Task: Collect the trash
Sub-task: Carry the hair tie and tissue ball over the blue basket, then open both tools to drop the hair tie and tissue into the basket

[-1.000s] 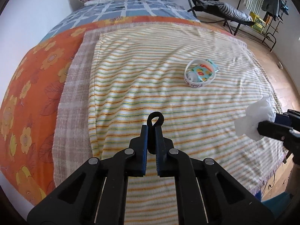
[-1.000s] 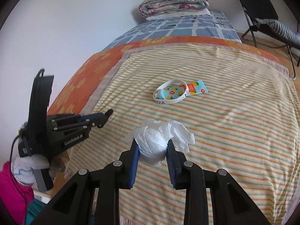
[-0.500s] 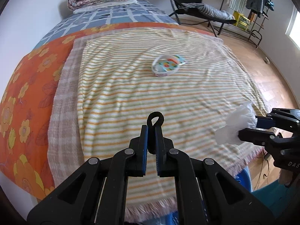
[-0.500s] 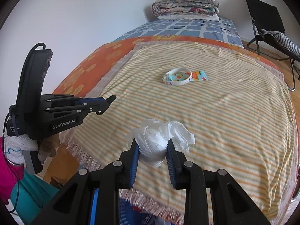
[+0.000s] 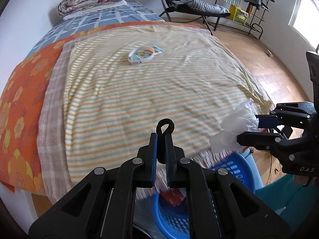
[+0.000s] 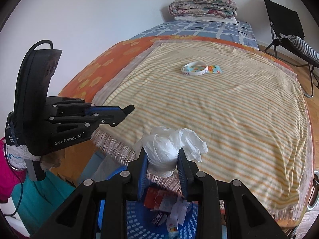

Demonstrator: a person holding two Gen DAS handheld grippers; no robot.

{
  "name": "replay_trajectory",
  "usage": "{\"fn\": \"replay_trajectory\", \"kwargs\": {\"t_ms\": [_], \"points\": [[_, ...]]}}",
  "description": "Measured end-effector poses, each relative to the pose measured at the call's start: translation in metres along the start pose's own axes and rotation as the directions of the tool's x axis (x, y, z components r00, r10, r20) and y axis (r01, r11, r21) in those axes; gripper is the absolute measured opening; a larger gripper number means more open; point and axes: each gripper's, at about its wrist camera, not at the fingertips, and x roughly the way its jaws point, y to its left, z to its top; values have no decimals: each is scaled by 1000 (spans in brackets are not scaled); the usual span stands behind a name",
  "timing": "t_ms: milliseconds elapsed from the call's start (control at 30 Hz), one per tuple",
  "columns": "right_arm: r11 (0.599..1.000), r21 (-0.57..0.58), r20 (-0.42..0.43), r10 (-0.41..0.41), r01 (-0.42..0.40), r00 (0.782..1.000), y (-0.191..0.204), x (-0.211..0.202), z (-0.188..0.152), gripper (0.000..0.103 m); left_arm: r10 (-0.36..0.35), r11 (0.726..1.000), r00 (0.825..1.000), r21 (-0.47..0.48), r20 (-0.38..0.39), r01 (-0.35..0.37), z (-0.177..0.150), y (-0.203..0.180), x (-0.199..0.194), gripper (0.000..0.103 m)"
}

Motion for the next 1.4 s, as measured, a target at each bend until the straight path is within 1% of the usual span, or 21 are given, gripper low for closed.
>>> {"fn": "replay_trajectory", "kwargs": {"t_ms": [333,633,1000,1300,1400], "points": [[1000,8,-48,0,1,999,5,-3,-43,30,-24,1000,999,3,-23,24,-37,-17,-5,5],[1000,29,-78,14,-12,997,10,-5,-73,31,-52,998,997,16,-58,53,-62,-36,-1,5],[999,47,-118,21,-15,993,14,0,-96,31,-61,998,994,28,-92,64,-78,-49,7,5],[998,55,-141,14,-6,990,14,3,-103,33,-54,998,992,23,-115,57,-84,-49,12,5],[998,56,-147,12,-3,989,14,5,-104,35,-55,998,991,22,-123,58,-84,-49,14,5]]}}
